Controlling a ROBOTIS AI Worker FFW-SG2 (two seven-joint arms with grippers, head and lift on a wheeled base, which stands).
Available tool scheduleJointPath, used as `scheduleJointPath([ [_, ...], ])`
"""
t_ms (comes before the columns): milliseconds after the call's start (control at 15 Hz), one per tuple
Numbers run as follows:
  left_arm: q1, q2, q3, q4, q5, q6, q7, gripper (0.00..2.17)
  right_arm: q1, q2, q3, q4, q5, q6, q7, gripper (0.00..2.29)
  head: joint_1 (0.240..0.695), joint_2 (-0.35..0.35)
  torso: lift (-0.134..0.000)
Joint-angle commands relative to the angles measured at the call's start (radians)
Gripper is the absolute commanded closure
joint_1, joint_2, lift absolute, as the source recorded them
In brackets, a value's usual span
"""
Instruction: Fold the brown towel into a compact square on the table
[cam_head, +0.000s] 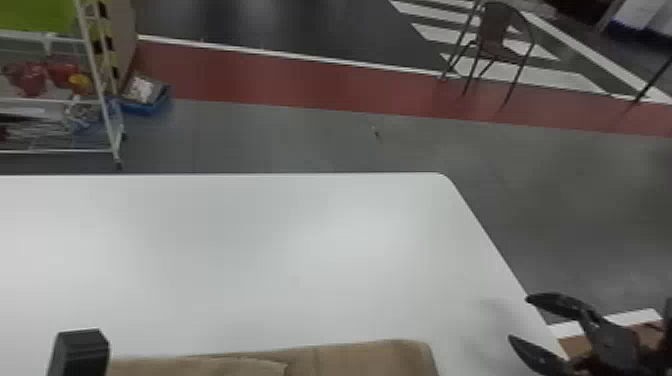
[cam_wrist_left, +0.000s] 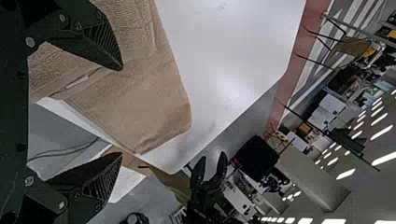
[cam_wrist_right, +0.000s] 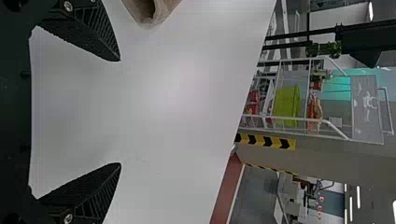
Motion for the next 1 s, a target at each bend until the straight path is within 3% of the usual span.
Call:
scheduleJointPath([
  [0,0.000,-0.003,0.009,0.000,0.005,-0.018,-0.002,0.03,0.007,0.014,0.000,-0.035,-0.008,0.043,0.003,0.08,0.695,-0.350,-0.122],
  [133,0.000,-0.003,0.055,0.003,0.013,-0.061,-0.018,0.03,0.013,0.033,0.002,-0.079,-0.012,0.070,0.003,0.06,0.695,-0.350,-0.122],
  [333,0.020,-0.003,0.205,0.049,0.097,-0.275,-0.060,0.03,0.040,0.086,0.003,-0.202,-0.009,0.199,0.003,0.05,0.695,-0.350,-0.122],
  [600,0.022,-0.003,0.452,0.116,0.238,-0.367,-0.097,0.03,0.111,0.158,0.040,-0.413,-0.009,0.221,0.003,0.07,0.695,-0.350,-0.122],
  [733,0.022,-0.003,0.550,0.161,0.312,-0.447,-0.123,0.03,0.131,0.174,0.081,-0.495,0.021,0.218,0.003,0.07,0.695,-0.350,-0.122],
  [933,0.012,-0.003,0.665,0.248,0.369,-0.558,-0.121,0.03,0.148,0.186,0.161,-0.582,0.084,0.205,0.003,0.08,0.695,-0.339,-0.122],
])
